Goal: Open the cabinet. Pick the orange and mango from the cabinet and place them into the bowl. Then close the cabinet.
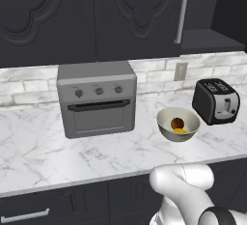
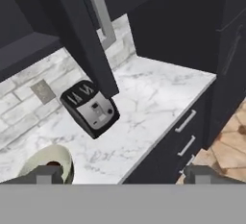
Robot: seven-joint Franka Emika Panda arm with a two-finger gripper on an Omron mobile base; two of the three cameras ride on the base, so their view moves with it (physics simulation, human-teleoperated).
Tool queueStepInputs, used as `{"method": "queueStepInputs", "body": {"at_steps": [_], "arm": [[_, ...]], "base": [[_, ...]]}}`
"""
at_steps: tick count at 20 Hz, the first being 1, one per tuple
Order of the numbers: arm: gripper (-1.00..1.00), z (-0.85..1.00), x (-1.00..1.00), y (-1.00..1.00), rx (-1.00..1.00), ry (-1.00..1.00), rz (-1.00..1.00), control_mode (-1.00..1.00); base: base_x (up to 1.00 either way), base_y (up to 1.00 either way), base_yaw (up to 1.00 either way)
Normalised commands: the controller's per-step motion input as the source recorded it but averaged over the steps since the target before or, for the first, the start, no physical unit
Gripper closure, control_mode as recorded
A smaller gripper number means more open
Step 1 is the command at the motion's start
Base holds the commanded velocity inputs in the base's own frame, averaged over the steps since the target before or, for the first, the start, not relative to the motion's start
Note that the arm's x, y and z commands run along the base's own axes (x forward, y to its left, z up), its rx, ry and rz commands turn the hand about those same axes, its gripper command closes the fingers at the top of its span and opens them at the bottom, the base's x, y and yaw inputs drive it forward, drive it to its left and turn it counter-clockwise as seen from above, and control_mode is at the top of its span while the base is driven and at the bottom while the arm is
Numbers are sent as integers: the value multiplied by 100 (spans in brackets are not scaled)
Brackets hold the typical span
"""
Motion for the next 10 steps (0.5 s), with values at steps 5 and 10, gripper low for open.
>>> {"method": "queueStepInputs", "body": {"at_steps": [5,10], "arm": [[-100,-16,-4,-20,-14,-31,23,-100],[-100,0,0,-20,-10,-50,30,-100]], "base": [[0,0,0],[0,0,0]]}}
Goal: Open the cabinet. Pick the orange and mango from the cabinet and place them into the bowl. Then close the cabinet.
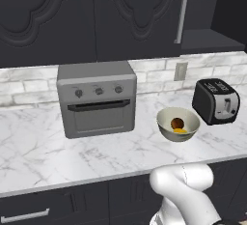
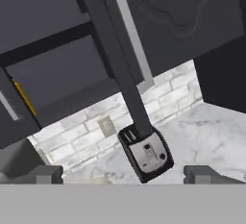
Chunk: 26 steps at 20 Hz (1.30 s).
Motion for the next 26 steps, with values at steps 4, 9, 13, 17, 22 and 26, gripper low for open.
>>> {"method": "queueStepInputs", "body": {"at_steps": [4,9,13,17,22,26], "arm": [[-100,1,18,-21,-2,-38,27,-100],[-100,-9,31,-39,0,-13,24,-100],[-100,-3,39,-32,0,-3,20,-100],[-100,0,40,-17,0,2,18,-100],[-100,1,13,-9,0,1,13,-100],[-100,0,9,-3,0,0,1,-100]], "base": [[0,0,0],[0,0,0],[0,0,0],[0,0,0],[0,0,0],[0,0,0]]}}
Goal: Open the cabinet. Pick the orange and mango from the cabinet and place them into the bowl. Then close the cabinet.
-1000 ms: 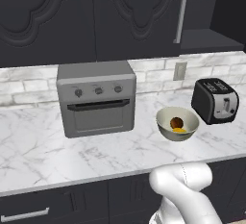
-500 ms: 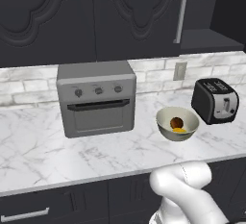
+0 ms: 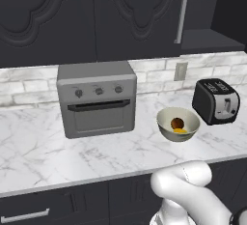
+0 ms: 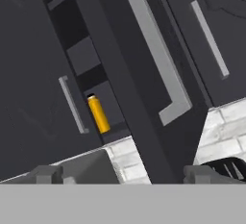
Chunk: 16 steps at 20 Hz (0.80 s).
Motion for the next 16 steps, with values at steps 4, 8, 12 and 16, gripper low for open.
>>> {"method": "queueStepInputs", "body": {"at_steps": [4,8,12,16], "arm": [[-100,-5,51,-8,0,-1,5,-100],[-100,-8,56,-24,0,0,6,-100],[-100,-22,50,-39,1,0,12,-100],[-100,-31,76,-14,0,0,10,-100]], "base": [[0,0,0],[0,0,0],[0,0,0],[0,0,0]]}}
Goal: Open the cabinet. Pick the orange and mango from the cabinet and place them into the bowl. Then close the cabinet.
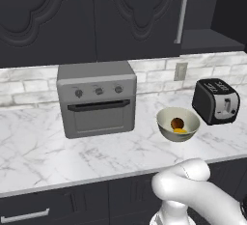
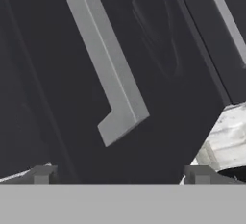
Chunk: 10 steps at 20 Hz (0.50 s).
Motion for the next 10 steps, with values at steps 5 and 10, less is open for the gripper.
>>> {"method": "queueStepInputs", "body": {"at_steps": [5,10], "arm": [[-100,-30,100,47,-1,-3,2,-100],[-100,-30,100,100,-9,-11,-6,-100]], "base": [[0,0,0],[0,0,0]]}}
